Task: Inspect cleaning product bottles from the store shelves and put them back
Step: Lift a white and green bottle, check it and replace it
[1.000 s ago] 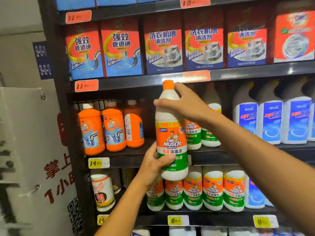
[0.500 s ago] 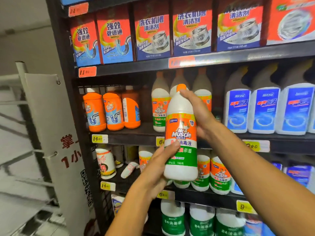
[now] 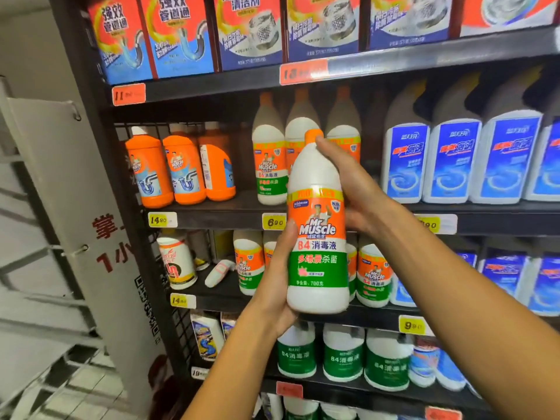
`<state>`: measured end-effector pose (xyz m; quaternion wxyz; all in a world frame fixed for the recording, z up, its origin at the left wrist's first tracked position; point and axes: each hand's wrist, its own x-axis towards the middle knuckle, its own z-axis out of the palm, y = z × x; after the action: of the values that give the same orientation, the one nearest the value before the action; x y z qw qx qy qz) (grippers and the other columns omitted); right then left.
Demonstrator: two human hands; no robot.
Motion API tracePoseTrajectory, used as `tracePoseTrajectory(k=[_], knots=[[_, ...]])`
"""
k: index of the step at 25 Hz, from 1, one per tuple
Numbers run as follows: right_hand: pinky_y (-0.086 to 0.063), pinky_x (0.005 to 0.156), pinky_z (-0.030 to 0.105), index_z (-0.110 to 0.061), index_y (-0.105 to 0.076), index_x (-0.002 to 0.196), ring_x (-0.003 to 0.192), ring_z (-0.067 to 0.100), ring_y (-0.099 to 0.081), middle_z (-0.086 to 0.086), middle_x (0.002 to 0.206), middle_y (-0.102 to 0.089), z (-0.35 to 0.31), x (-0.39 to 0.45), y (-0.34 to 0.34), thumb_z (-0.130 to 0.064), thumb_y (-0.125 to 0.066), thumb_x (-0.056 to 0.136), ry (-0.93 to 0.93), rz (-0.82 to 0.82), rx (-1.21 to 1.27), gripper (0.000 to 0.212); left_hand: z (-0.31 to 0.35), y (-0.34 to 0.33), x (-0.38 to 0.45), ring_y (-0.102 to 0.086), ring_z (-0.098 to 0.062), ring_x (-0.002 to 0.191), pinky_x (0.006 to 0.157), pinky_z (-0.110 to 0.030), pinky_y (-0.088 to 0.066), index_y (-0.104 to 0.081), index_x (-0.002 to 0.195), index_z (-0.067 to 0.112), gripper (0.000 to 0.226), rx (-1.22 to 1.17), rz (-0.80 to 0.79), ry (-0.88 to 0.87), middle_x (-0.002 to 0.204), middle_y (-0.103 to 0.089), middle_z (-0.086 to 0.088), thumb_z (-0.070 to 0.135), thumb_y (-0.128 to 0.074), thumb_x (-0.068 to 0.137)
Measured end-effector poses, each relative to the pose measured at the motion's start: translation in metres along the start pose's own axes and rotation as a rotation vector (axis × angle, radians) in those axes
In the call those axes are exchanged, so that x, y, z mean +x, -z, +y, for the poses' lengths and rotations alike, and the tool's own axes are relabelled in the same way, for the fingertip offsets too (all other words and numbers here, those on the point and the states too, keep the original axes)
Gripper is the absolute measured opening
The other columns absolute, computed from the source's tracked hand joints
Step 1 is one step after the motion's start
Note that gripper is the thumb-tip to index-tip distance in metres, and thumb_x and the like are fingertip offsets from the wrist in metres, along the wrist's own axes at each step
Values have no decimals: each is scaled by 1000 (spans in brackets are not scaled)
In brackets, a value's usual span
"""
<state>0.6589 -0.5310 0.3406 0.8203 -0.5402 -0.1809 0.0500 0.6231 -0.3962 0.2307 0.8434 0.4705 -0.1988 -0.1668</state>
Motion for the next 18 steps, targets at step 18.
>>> tracePoseTrajectory(k=[18], knots=[[-59, 75, 42, -15, -71, 101, 81, 30, -71, 15, 92, -73, 68, 0, -36, -41, -58, 93, 108, 2, 38, 30, -18, 56, -41, -69, -35, 92, 82, -47, -58, -54, 135, 4, 108, 24, 8, -3, 114, -69, -22, 71, -80, 55]])
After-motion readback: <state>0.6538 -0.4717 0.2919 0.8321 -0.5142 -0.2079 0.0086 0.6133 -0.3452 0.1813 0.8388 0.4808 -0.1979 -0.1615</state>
